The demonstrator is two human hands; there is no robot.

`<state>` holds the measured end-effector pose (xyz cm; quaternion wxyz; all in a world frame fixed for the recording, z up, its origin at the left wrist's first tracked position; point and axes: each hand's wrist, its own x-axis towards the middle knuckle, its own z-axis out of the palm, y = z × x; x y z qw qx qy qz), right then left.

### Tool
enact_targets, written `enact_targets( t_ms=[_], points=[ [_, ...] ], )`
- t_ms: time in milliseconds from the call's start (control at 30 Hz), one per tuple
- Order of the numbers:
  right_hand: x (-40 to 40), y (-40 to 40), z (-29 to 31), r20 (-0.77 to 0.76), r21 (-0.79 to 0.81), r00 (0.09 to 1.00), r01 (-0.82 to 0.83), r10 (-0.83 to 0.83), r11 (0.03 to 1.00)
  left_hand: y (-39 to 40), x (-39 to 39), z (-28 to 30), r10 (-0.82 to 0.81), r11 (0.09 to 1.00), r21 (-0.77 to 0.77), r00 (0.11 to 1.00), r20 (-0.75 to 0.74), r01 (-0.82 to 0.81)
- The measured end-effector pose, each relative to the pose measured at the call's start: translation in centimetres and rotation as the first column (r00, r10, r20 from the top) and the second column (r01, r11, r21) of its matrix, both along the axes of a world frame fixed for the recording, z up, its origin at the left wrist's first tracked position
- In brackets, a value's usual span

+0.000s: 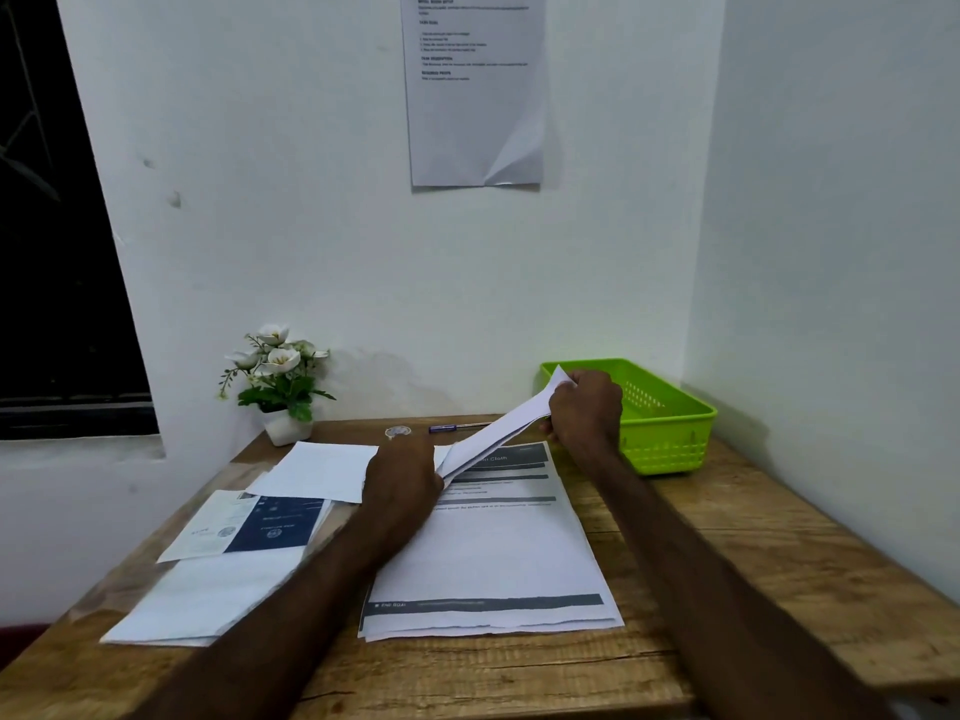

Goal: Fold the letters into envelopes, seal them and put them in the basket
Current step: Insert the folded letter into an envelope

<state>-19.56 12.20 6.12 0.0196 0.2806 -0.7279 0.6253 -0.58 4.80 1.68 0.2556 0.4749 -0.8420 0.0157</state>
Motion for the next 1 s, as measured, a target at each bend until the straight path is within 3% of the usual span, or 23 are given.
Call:
enact_targets(
  t_ms=[167, 367, 533, 700, 833, 1000],
  points=[
    [-0.8, -1.7, -1.5, -0.021, 0.066, 1.000, 0.008, -0.007, 0.998, 0.2, 0.1, 0.1, 0.013, 1.000, -0.005, 0.999, -0.029, -0.014],
    [3.6, 1.4, 0.3, 0.084, 0.003, 0.972, -0.221, 0.220, 0.975, 0.1, -0.1, 0.4, 0.059, 0.996, -0.069, 0.996, -0.064, -0.063],
    [4.8, 1.5, -0.2, 0.310, -0.033, 0.866, -0.402, 0.392, 0.915, 0.3, 0.3, 0.4, 0.019, 0.990, -0.138, 0.988, -0.155, -0.040],
    [4.9, 1.6, -1.1, 0.398, 0.077, 0.760, -0.585, 0.513, 0.808, 0.9, 0.2, 0.8, 0.036, 0.982, -0.180, 0.993, -0.111, -0.055],
    [3.9, 1.7, -1.3, 0.418, 0.112, 0.776, -0.560, 0.473, 0.821, 1.1, 0.2, 0.9, 0.044, 0.979, -0.194, 0.994, -0.096, -0.062],
    [3.3, 1.6, -1.0, 0.420, 0.045, 0.819, -0.448, 0.390, 0.893, 0.7, 0.2, 1.0, 0.032, 0.981, -0.186, 0.991, -0.131, -0.056]
  ],
)
